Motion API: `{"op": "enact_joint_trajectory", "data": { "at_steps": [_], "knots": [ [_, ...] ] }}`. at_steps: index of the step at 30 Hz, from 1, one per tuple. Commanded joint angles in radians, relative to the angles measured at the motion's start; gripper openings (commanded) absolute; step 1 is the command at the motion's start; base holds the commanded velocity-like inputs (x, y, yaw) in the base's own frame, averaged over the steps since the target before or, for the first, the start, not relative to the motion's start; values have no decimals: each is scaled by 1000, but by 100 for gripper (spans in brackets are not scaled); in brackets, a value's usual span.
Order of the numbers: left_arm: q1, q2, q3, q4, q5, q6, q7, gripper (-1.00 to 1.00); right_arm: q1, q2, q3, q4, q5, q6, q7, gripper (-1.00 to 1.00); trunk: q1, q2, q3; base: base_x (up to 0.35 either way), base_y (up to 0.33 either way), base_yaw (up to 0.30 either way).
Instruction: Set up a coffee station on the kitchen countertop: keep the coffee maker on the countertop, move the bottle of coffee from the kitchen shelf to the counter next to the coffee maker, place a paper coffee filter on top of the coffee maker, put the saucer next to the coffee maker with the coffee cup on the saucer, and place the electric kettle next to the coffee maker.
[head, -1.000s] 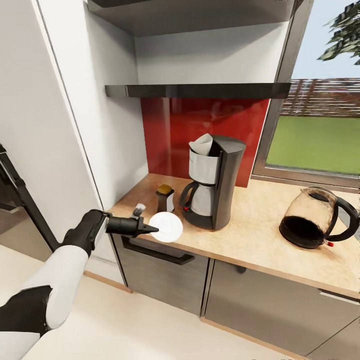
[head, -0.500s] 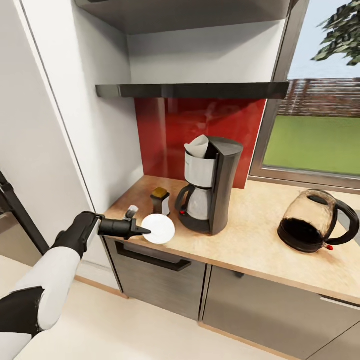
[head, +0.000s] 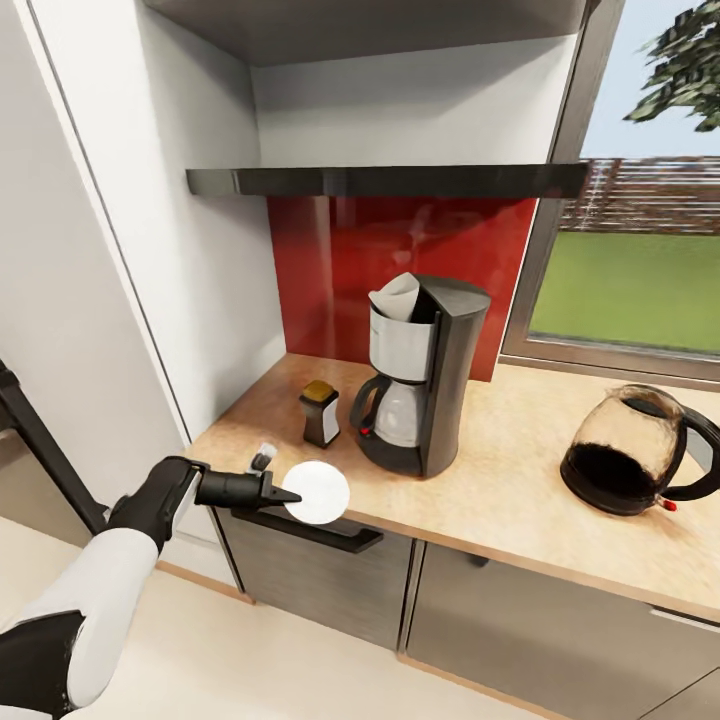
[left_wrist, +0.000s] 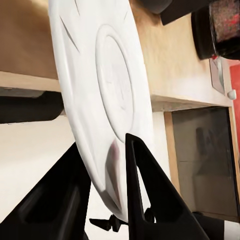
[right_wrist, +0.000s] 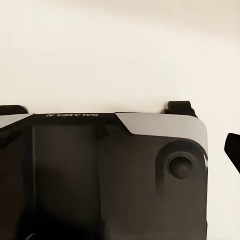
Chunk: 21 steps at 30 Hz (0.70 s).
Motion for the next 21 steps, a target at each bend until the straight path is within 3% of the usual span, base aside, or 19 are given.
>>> {"op": "enact_joint_trajectory", "data": {
  "at_steps": [1, 9, 16, 21],
  "knots": [
    [3, -1, 5, -1, -9, 10, -9, -100, 0, 1, 8, 1, -10, 3, 3, 100, 0, -1, -1, 0, 0, 0],
    [8, -2, 6, -3, -6, 10, -9, -100, 6, 0, 8, 1, -10, 3, 3, 100, 0, -1, -1, 189, 0, -126],
    [10, -1, 6, -1, -9, 10, -9, -100, 7, 0, 8, 1, -10, 3, 3, 100, 0, -1, -1, 104, 0, -10],
    [44, 0, 6, -1, -10, 10, -8, -100, 7, 0, 8, 1, -10, 3, 3, 100, 0, -1, -1, 107, 0, 0]
  ]
}}
